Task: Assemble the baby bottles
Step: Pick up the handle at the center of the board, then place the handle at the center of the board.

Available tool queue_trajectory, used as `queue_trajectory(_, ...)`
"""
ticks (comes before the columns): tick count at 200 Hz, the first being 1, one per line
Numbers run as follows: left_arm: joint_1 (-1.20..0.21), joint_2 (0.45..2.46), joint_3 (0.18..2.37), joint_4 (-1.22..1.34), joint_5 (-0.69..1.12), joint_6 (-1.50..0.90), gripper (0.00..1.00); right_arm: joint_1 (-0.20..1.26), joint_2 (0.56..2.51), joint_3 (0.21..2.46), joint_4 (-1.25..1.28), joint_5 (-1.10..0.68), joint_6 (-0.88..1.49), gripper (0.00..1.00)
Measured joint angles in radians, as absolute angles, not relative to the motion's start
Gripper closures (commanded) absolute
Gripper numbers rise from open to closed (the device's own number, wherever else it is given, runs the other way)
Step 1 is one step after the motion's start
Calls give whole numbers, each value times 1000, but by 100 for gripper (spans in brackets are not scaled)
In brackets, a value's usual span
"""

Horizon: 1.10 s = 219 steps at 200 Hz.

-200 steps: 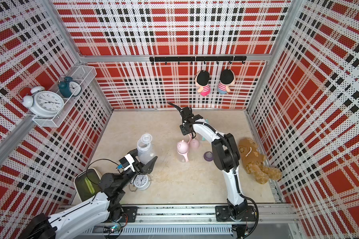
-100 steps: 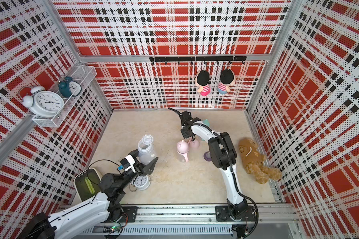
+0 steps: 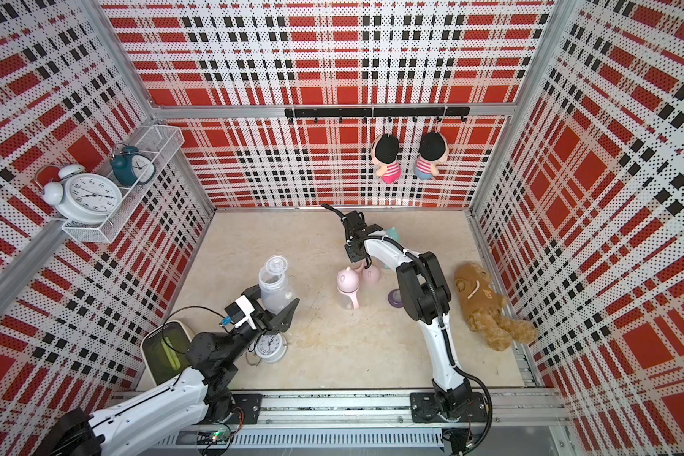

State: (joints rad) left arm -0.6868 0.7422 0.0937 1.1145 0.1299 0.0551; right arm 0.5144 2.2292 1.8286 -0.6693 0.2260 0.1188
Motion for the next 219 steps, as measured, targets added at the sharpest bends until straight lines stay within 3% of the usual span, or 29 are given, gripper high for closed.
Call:
queue_trajectory(50, -687, 725, 72, 1111, 122, 57, 100, 528, 2181, 1835, -694, 271, 118, 93)
queue_trajectory(130, -687, 720, 68, 1111, 122, 58, 100, 658, 1835, 1831, -763, 384, 125, 92)
queue_trajectory(219, -690, 731, 68, 1111, 123, 58, 100, 758, 1526, 1607, -1007, 478, 250, 90)
